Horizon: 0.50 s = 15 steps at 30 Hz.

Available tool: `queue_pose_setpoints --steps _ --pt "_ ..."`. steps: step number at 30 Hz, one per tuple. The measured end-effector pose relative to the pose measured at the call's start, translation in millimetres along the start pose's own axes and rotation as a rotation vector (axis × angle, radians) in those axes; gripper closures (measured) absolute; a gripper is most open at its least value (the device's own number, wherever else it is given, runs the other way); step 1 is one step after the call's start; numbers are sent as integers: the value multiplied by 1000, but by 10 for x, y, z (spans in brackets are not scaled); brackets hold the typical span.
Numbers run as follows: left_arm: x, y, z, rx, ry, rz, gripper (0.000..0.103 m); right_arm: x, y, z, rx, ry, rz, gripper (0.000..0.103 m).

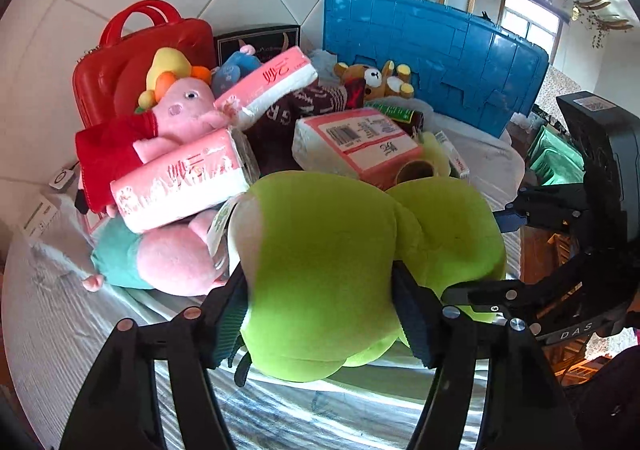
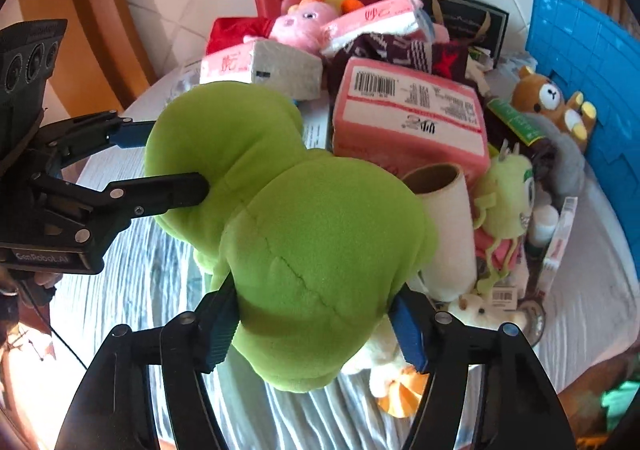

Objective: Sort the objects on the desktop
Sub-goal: 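Lift the green plush into the blue bin and open both grippers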

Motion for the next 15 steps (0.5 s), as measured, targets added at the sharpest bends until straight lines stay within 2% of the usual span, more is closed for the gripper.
queue_pose_setpoints --steps 7,10,15 --pt "364 641 449 136 -1 -113 36 103 190 747 193 -128 46 36" --pt "615 1026 542 198 -21 -192 36 365 327 1082 275 -190 22 36" --pt "1157 1754 544 304 -87 -299 36 958 506 1725 409 -341 -17 36"
Point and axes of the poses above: each gripper's, at about its wrist camera, not at the fingertips, and z roughly against the way its jaws point, x to its right, y to its top, the point moved 6 cm from there along -z, roughly the way its jaws point, and after that the axes turned 2 degrees about -x, right-handed, at the moved point
